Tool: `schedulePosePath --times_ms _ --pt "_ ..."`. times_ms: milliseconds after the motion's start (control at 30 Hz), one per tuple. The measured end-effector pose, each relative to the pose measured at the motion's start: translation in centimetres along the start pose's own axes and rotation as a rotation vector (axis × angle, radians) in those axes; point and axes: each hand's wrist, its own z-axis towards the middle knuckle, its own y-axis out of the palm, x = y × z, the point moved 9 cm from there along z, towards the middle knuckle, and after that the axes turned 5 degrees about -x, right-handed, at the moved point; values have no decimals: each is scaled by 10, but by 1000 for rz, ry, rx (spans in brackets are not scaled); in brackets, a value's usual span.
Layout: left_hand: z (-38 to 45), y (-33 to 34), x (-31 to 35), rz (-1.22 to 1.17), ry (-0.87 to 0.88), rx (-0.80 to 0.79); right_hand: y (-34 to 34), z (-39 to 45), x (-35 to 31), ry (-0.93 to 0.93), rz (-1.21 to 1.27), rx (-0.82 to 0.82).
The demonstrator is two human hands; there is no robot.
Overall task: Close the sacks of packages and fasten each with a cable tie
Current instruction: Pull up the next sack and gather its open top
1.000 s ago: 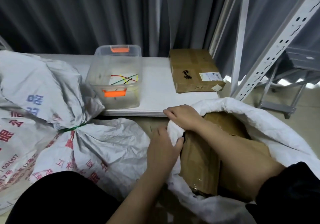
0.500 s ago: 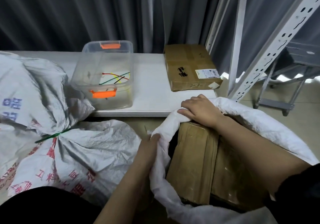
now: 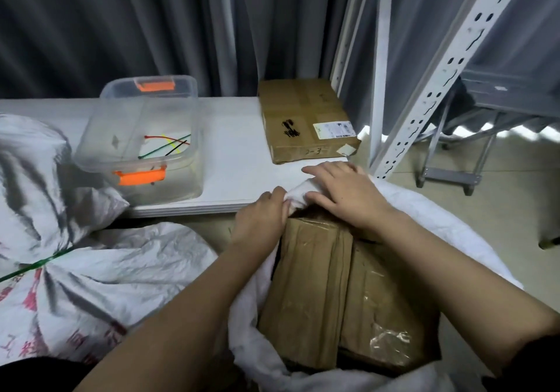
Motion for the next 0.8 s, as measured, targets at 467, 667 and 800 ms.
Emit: schedulePosePath --times_ms 467,667,800 --pt "29 13 49 111 248 -12 38 5 82 324 1110 -89" --pt "62 32 89 261 375 -94 26 -19 88 368 863 0" --pt "78 32 78 187 262 -111 4 -71 87 463 28 10"
